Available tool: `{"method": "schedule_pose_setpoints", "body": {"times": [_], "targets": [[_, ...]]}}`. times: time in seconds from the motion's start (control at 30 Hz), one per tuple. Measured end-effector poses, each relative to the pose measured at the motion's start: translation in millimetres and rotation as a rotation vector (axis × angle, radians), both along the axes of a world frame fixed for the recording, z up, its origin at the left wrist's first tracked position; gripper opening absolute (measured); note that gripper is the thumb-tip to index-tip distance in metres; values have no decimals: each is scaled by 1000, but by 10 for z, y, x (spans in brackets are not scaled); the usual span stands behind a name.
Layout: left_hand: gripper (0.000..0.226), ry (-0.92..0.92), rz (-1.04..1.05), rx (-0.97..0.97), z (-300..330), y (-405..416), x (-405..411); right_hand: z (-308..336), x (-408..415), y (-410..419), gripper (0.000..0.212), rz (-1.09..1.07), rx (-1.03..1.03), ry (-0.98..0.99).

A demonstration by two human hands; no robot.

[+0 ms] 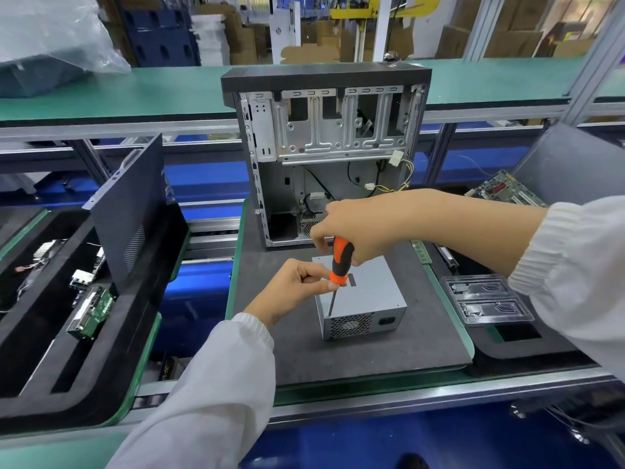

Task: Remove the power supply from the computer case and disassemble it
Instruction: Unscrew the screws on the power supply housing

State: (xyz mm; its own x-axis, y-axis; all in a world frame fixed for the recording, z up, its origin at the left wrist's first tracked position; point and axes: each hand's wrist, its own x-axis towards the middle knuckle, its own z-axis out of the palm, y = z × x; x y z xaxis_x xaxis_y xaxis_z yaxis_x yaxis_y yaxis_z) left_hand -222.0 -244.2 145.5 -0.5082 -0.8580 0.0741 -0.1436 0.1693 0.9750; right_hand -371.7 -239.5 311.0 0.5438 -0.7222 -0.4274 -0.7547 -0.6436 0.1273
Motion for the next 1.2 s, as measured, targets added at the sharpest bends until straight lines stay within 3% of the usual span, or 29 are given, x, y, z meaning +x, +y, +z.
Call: {"method": "schedule_pose_setpoints", "body": {"times": [0.1, 1.2], "targets": [[14, 35, 11, 6, -1, 1, -23, 19, -6, -19, 35, -128, 93, -53], [12, 6, 36, -3, 41, 70, 2, -84, 50, -37, 32, -44, -34, -50]]}}
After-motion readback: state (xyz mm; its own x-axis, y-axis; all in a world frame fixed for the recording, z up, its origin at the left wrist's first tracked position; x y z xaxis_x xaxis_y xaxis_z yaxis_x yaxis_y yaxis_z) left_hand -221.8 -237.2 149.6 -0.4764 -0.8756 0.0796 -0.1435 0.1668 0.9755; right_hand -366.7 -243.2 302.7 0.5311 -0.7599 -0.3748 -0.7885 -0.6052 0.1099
